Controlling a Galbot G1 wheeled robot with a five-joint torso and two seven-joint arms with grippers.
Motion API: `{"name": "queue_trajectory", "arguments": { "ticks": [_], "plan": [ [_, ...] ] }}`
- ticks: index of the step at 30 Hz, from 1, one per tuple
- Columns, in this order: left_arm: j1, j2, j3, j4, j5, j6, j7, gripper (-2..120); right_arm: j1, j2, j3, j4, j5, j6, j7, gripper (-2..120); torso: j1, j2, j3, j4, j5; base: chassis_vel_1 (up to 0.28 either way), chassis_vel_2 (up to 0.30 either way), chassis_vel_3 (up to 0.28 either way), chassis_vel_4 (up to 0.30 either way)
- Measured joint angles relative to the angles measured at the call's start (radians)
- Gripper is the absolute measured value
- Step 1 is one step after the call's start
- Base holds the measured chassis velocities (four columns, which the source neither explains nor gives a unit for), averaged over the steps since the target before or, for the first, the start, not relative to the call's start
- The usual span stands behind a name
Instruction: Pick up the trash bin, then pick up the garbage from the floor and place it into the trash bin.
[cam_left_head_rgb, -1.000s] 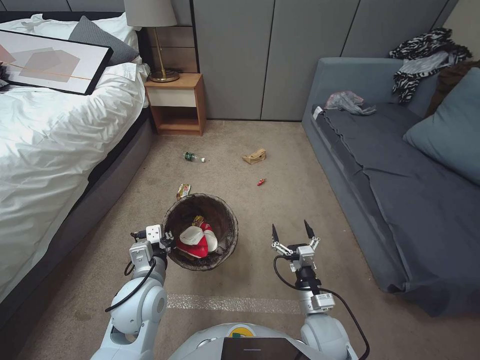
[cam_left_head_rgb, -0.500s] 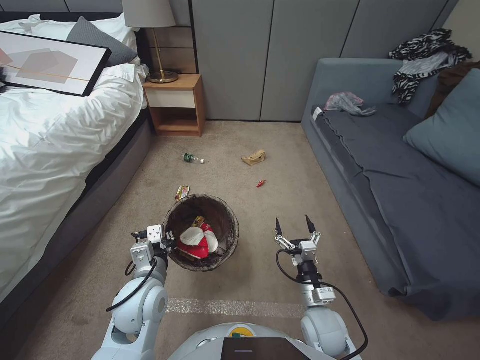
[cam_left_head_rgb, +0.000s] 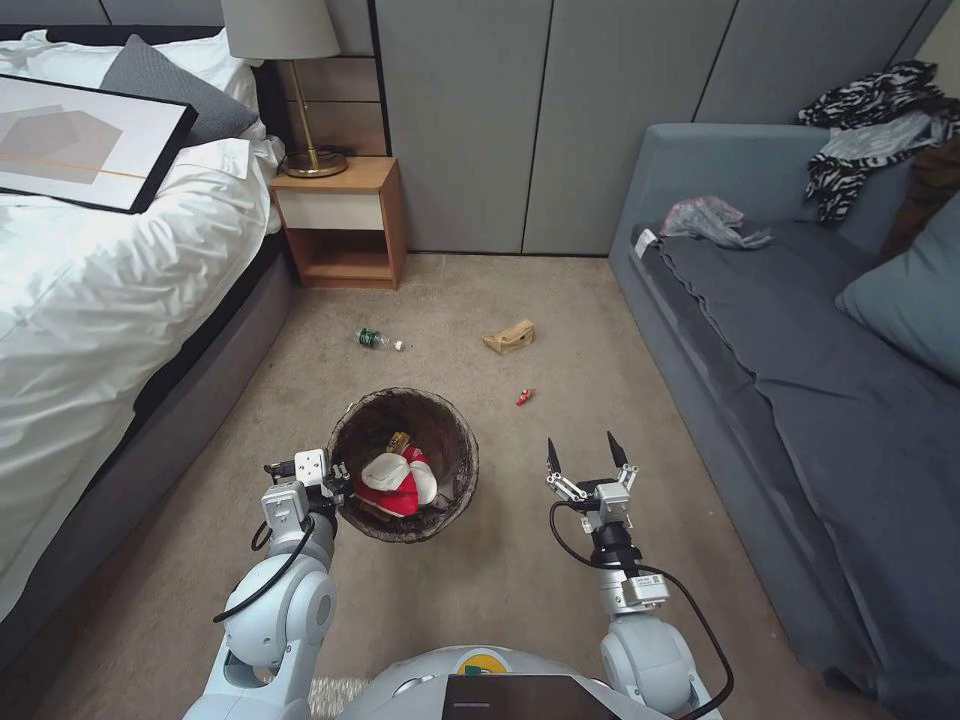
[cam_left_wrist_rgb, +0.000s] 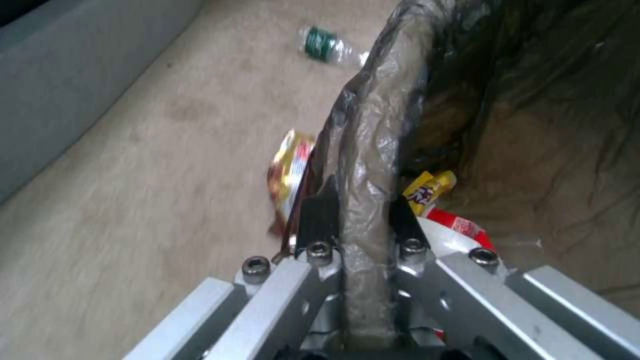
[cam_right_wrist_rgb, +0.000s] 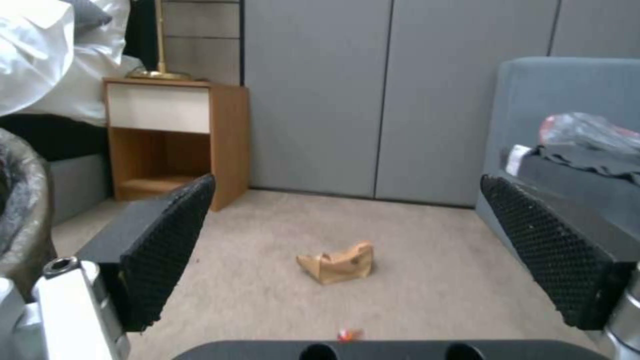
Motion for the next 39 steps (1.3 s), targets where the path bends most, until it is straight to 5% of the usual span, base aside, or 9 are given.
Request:
{"name": "queue_trajectory", "arguments": {
  "ticks": [30, 39],
  "plan": [
    [-0.002, -0.002, -0.001, -0.003, -0.001, 0.000, 0.000, 0, 0.010, 0.001, -0.011, -0.004, -0.007, 0.000, -0.020, 95, 0.000, 0.000, 0.000, 0.0003, -0.0004, -0.298, 0.293, 0.296, -0.293],
    [-0.002, -0.002, -0.001, -0.003, -0.001, 0.000, 0.000, 0, 0.010, 0.001, -0.011, -0.004, -0.007, 0.000, -0.020, 95, 0.000, 0.000, 0.000, 0.0004, -0.0001, -0.087, 0.087, 0.083, -0.083]
  ]
}}
